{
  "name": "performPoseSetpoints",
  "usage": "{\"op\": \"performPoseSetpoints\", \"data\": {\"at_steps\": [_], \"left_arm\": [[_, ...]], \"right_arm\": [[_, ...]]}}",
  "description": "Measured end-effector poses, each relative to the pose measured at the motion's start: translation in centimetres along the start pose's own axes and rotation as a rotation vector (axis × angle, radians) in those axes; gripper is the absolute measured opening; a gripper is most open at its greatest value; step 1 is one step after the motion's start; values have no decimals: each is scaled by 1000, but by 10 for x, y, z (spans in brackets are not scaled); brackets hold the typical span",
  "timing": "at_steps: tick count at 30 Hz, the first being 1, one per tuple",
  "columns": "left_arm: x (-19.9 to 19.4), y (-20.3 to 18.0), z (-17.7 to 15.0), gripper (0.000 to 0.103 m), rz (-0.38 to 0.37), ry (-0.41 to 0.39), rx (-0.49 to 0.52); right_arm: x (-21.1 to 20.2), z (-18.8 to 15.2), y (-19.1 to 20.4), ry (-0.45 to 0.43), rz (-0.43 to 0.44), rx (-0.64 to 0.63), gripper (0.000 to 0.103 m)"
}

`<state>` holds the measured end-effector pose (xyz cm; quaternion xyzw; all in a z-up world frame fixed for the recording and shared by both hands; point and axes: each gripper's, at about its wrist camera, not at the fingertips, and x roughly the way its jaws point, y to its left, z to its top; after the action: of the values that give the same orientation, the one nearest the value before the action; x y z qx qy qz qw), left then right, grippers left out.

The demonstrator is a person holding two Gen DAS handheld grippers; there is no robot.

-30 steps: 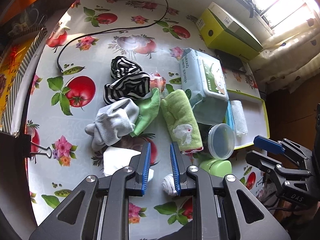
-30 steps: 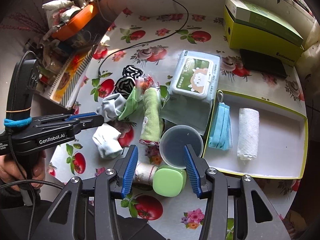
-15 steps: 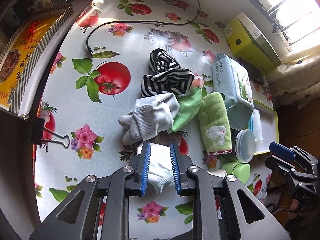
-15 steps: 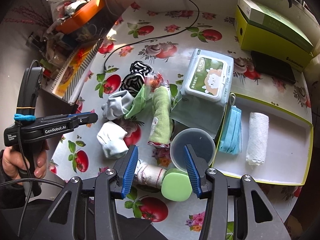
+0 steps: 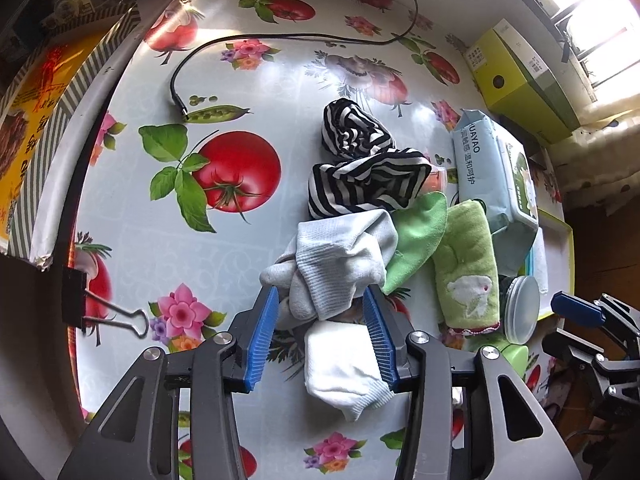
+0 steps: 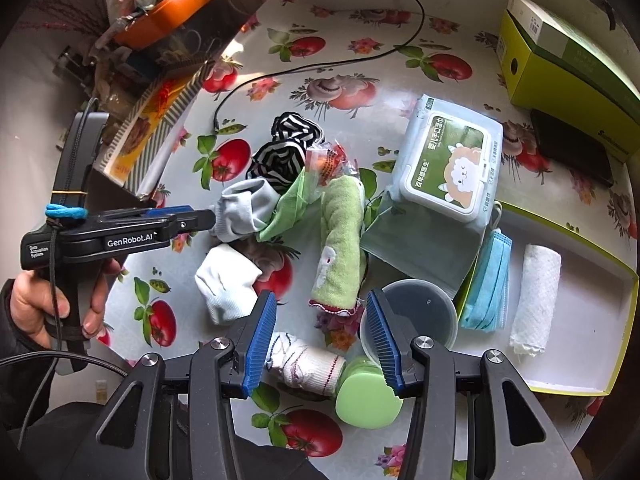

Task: Organize soft objects
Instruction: 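Grasp the grey knit glove with the left gripper while the right grasps the green bunny towel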

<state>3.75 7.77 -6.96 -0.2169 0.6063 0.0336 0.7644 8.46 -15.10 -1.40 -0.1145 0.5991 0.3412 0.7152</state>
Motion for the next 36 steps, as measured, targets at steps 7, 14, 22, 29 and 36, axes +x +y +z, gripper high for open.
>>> {"op": "performPoseSetpoints", "data": {"at_steps": [7,14,22,29,36], "left_arm": [[14,-15,16,46,14,13,74],[31,-21,21,46,34,34,114],[43,-18,22,48,14,52,112],[44,-19,18,51,16,39,103],[26,-13,7,24,-23,10,52]], "right_arm": [[16,13,0,26,-10,-9,47],[44,28,1,80,-27,-18,47],[76,36,2,148,-61,-21,47],[87,37,3,158,-59,-36,23],[69,37,5,93,-48,-37,18]]}}
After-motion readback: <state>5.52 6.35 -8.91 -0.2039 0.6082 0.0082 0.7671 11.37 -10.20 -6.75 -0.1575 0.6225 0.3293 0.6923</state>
